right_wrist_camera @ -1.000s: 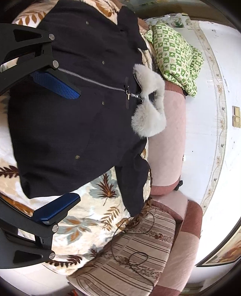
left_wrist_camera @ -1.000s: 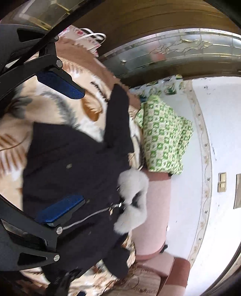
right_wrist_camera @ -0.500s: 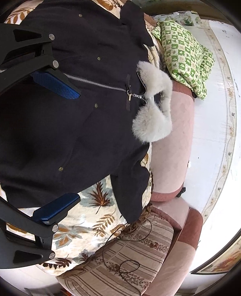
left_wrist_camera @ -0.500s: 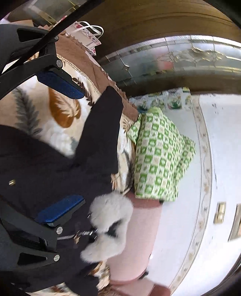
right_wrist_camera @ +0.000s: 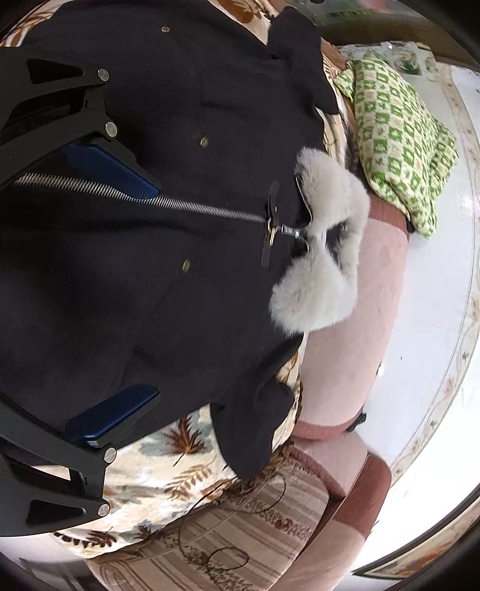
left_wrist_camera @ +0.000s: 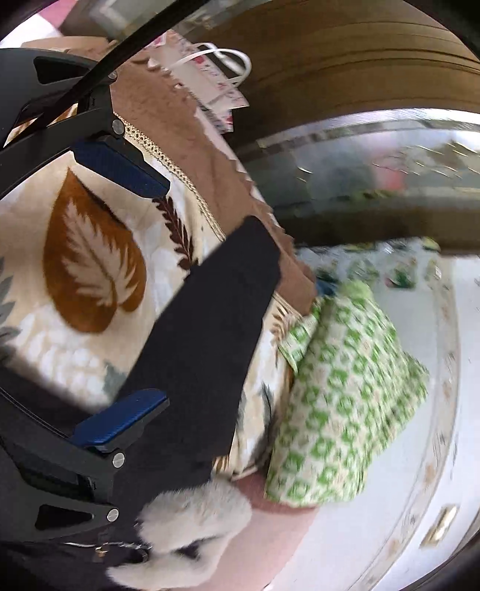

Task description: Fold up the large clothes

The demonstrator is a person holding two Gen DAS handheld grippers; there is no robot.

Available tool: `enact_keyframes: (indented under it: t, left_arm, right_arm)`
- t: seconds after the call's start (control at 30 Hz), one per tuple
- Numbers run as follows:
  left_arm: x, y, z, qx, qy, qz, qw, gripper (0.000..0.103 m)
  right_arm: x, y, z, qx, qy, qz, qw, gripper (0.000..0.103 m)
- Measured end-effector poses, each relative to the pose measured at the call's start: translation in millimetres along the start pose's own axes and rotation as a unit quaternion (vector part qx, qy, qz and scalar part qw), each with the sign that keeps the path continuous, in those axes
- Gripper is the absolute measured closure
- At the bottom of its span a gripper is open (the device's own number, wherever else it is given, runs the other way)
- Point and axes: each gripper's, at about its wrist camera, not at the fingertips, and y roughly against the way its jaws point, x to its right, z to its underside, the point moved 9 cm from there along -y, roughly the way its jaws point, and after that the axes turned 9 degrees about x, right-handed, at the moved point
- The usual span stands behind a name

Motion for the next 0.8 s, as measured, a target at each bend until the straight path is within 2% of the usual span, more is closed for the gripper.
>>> enact_keyframes:
  t: [0.17,0.3,0.43,0.5,0.6,0.73,0.8]
  left_arm:
    - [-43.2,-32.3,0.7,-0.027,0.052,-0.031,0.9978,0.000]
    - [-67.2,-71.1,10.2,-0.073,0.111,-0.011,0.9911,0.000]
    - [-81.6,-111.0,21.0,-0.111,0.182,0.032,0.9766,0.001]
    - [-89.3,-129.9,22.5,-0.121,0.239,0.065,0.9613,0.003]
    - [-94.8,-150.2,20.5,-0.123,0.299,0.104,0.9404,0.007]
    - [-86.0,-176.1,17.2,-0.141,0.310,0.132,0.9311,0.020]
    - [-76.1,-190.1,16.0,-0.151,0.305,0.146,0.9289,0.022]
  right_arm:
    - [-40.8,-8.6,-4.8,-0.005,0.025,-0.034,0.999,0.003]
    - [-74.2,-8.0,-16.3,0.007,0.055,-0.060,0.997,0.003]
    - [-94.3,-3.7,-13.4,0.012,0.054,-0.084,0.995,0.003]
    - [-100.8,-2.3,-4.7,0.013,0.062,-0.092,0.994,0.003]
    - [-101.2,-3.1,5.9,0.015,0.075,-0.088,0.993,0.003]
    - [-97.8,-9.1,12.9,0.005,0.062,-0.091,0.994,0.003]
    - [-97.0,-11.0,14.4,0.004,0.055,-0.094,0.994,0.003]
